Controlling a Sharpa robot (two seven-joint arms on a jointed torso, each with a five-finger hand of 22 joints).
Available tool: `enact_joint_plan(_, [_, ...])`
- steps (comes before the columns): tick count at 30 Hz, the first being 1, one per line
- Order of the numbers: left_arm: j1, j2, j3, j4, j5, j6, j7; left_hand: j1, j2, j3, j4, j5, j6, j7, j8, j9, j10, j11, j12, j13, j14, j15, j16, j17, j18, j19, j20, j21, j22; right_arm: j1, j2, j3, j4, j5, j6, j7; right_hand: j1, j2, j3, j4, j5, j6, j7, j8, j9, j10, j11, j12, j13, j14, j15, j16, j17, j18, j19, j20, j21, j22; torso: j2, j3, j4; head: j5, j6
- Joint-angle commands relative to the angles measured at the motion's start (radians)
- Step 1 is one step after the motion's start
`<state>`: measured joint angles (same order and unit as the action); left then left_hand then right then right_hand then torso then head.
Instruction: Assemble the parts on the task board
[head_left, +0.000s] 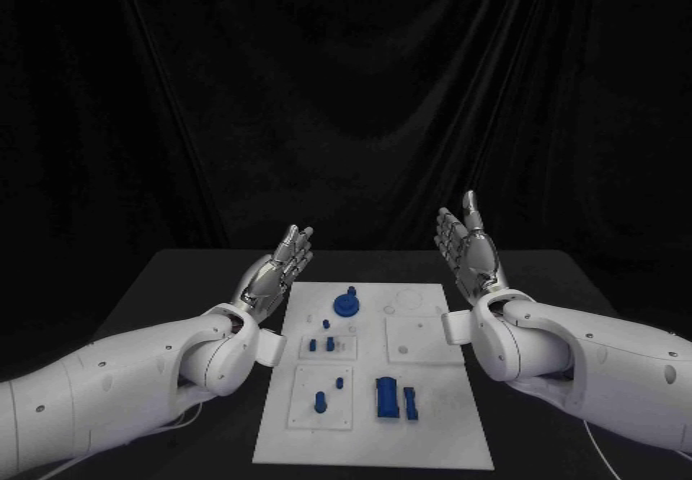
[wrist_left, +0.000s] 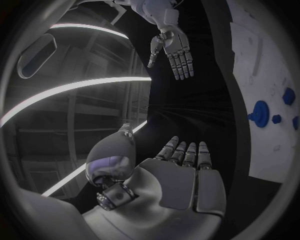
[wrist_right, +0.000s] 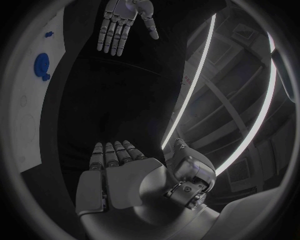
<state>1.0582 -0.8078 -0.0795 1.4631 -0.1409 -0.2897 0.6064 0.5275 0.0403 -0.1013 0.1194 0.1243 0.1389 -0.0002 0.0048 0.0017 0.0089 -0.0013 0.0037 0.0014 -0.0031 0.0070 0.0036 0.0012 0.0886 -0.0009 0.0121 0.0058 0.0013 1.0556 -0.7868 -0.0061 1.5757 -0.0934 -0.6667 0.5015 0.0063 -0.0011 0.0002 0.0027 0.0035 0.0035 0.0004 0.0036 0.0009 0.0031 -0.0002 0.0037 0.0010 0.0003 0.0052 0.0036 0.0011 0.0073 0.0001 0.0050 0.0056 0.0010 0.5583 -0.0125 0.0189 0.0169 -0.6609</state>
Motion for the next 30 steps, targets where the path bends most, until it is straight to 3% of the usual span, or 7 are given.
enact_joint_plan(1, [-0.003, 0.008, 0.018, 0.032, 0.079, -0.244, -0.042, -0.173, -0.04, 0.101, -0.039, -0.041, -0.044, 0.0, -0.005, -0.002, -0.009, 0.001, -0.004, -0.001, 0.003, -0.007, -0.004, -0.001, -0.089, 0.001, -0.012, -0.006, -0.001, -0.005, 0.007, 0.006, -0.006, 0.093, -0.103, 0.018, -0.006, 0.001, 0.0, -0.003, -0.004, -0.003, 0.0, -0.004, -0.001, -0.003, 0.0, -0.004, -0.001, 0.0, -0.005, -0.004, -0.001, -0.007, 0.0, -0.005, -0.006, -0.001, -0.011, 0.0095, -0.0144, -0.011, 0.04])
enact_joint_plan(3, [-0.004, 0.013, 0.033, 0.05, 0.094, -0.3, -0.053, -0.2, -0.04, 0.101, -0.048, -0.047, -0.052, 0.0, -0.005, -0.002, -0.009, 0.001, -0.004, -0.001, 0.003, -0.007, -0.004, -0.001, -0.089, 0.001, -0.012, -0.006, -0.001, -0.006, 0.007, 0.006, -0.006, 0.093, -0.103, 0.019, -0.006, 0.001, 0.0, -0.003, -0.004, -0.003, 0.0, -0.004, -0.001, -0.003, 0.0, -0.004, -0.001, 0.0, -0.005, -0.004, -0.001, -0.007, 0.0, -0.005, -0.006, -0.001, -0.012, 0.011, -0.0167, -0.014, 0.051])
enact_joint_plan(4, [-0.005, 0.016, 0.043, 0.062, 0.104, -0.338, -0.06, -0.217, -0.04, 0.101, -0.119, -0.051, -0.054, 0.0, -0.005, -0.002, -0.009, 0.001, -0.004, -0.001, 0.003, -0.007, -0.004, -0.001, -0.089, 0.001, -0.012, -0.006, -0.001, -0.006, 0.007, 0.006, -0.006, 0.093, -0.103, 0.019, -0.006, 0.001, 0.0, -0.003, -0.004, -0.003, 0.0, -0.004, -0.001, -0.003, 0.0, -0.004, -0.001, 0.0, -0.005, -0.004, -0.001, -0.007, 0.0, -0.005, -0.006, -0.001, -0.013, 0.0118, -0.0179, -0.016, 0.056])
enact_joint_plan(5, [-0.006, 0.018, 0.049, 0.069, 0.11, -0.361, -0.064, -0.229, -0.04, 0.101, -0.119, -0.054, -0.059, 0.0, -0.005, -0.002, -0.009, 0.001, -0.004, -0.001, 0.003, -0.007, -0.004, -0.001, -0.089, 0.001, -0.012, -0.006, -0.001, -0.006, 0.007, 0.006, -0.006, 0.093, -0.103, 0.019, -0.006, 0.001, 0.0, -0.003, -0.004, -0.003, 0.0, -0.004, -0.001, -0.003, 0.0, -0.004, -0.001, 0.0, -0.005, -0.004, -0.001, -0.007, 0.0, -0.005, -0.006, -0.001, -0.014, 0.0122, -0.0185, -0.016, 0.059])
enact_joint_plan(6, [-0.006, 0.02, 0.054, 0.076, 0.115, -0.382, -0.068, -0.241, -0.04, 0.101, -0.119, -0.124, -0.062, 0.0, -0.005, -0.002, -0.009, 0.001, -0.004, -0.001, 0.003, -0.007, -0.004, -0.001, -0.089, 0.001, -0.012, -0.006, -0.001, -0.006, 0.007, 0.006, -0.006, 0.093, -0.103, 0.019, -0.006, 0.001, 0.0, -0.003, -0.004, -0.003, 0.0, -0.004, -0.001, -0.003, 0.0, -0.004, -0.001, 0.0, -0.005, -0.004, -0.001, -0.007, 0.0, -0.005, -0.006, -0.001, -0.014, 0.0124, -0.0188, -0.017, 0.06])
enact_joint_plan(12, [-0.008, 0.027, 0.076, 0.102, 0.137, -0.466, -0.084, -0.301, -0.04, 0.101, -0.119, -0.124, -0.139, 0.0, -0.005, -0.002, -0.009, 0.001, -0.004, -0.001, 0.003, -0.007, -0.004, -0.001, -0.089, 0.001, -0.012, -0.006, -0.001, -0.006, 0.007, 0.006, -0.006, 0.093, -0.103, 0.019, -0.006, 0.001, 0.0, -0.003, -0.004, -0.003, 0.0, -0.004, -0.001, -0.003, 0.0, -0.004, -0.001, 0.0, -0.005, -0.004, -0.001, -0.007, 0.0, -0.005, -0.006, -0.001, -0.014, 0.0125, -0.0189, -0.017, 0.061])
enact_joint_plan(30, [-0.008, 0.028, 0.08, 0.107, 0.141, -0.48, -0.086, -0.432, -0.04, 0.101, -0.119, -0.124, -0.139, 0.0, -0.005, -0.002, -0.009, 0.001, -0.004, -0.001, 0.003, -0.007, -0.004, -0.001, -0.089, 0.001, -0.012, -0.006, -0.001, -0.006, 0.007, 0.006, -0.006, 0.093, -0.103, 0.019, -0.006, 0.001, 0.0, -0.003, -0.004, -0.003, 0.0, -0.004, -0.001, -0.003, 0.0, -0.004, -0.001, 0.0, -0.005, -0.004, -0.001, -0.007, 0.0, -0.005, -0.006, -0.001, -0.014, 0.0125, -0.0189, -0.017, 0.061])
